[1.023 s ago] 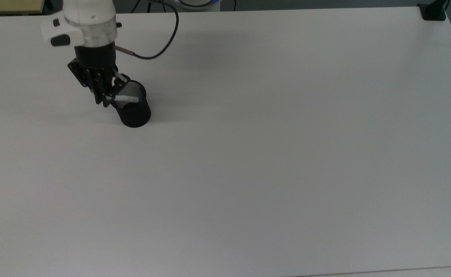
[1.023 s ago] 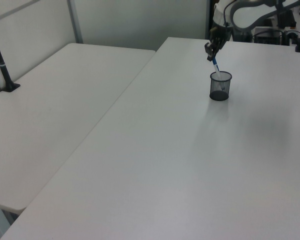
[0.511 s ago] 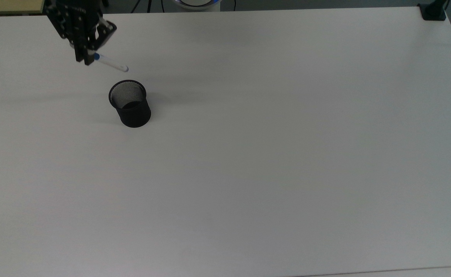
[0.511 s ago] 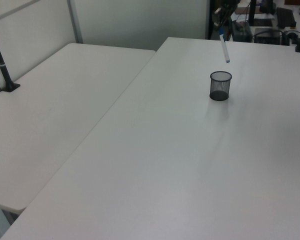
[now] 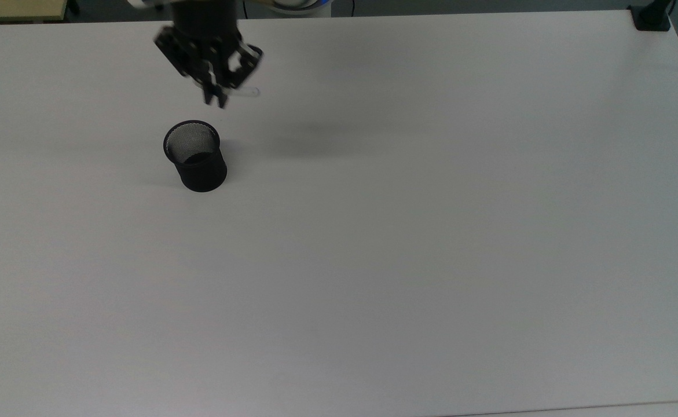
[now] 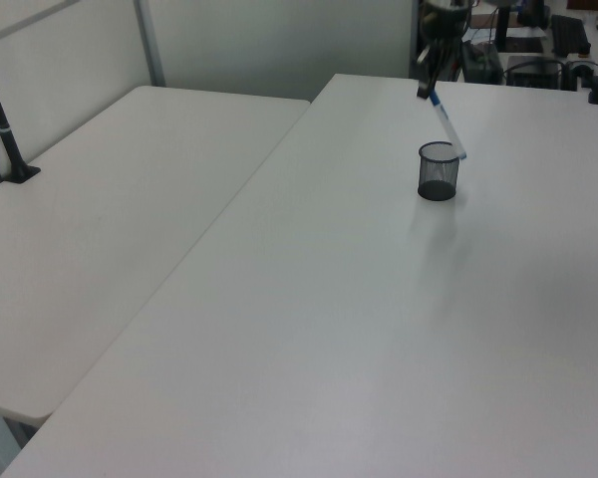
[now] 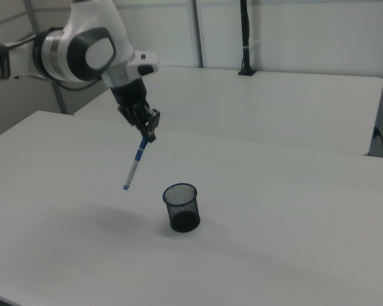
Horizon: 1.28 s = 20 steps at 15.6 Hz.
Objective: Remove the marker
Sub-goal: 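Carry the marker beside the cup and lower it to the table, then open the gripper to release the marker onto the table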
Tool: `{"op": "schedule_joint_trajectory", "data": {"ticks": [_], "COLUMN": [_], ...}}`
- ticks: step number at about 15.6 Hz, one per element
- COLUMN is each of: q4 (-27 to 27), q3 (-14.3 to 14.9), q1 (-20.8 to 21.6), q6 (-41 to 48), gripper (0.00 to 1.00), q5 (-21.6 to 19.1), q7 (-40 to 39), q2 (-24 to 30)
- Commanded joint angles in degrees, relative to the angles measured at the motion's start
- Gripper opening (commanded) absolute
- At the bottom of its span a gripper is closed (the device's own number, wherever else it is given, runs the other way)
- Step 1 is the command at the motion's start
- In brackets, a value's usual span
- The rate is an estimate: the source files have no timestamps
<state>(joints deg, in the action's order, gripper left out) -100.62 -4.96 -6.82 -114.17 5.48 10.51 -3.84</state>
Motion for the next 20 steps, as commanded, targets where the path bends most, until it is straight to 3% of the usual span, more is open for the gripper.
{"op": "schedule_joint_trajectory", "data": {"ticks": [1,7,17,18,19,20], "q4": [0.9,1.0,0.3,0.3,0.3,0.4], "q3": [0.0,0.0,0.0,0.0,0.0,0.0], "q1": [3.7,8.5,9.4,9.4,9.4,9.2], "q6": [1.5,0.6,-12.7,-12.7,-12.7,-12.7], "gripper": [0.00,0.00,0.00,0.02,0.13,0.31], "q5": [0.4,3.7,9.5,9.5,9.5,9.5], "q7": [-2.2,-2.2,3.4,3.6,3.6,3.6], "q2": [-6.6,-15.3,-22.6,-22.6,-22.6,-22.5]}}
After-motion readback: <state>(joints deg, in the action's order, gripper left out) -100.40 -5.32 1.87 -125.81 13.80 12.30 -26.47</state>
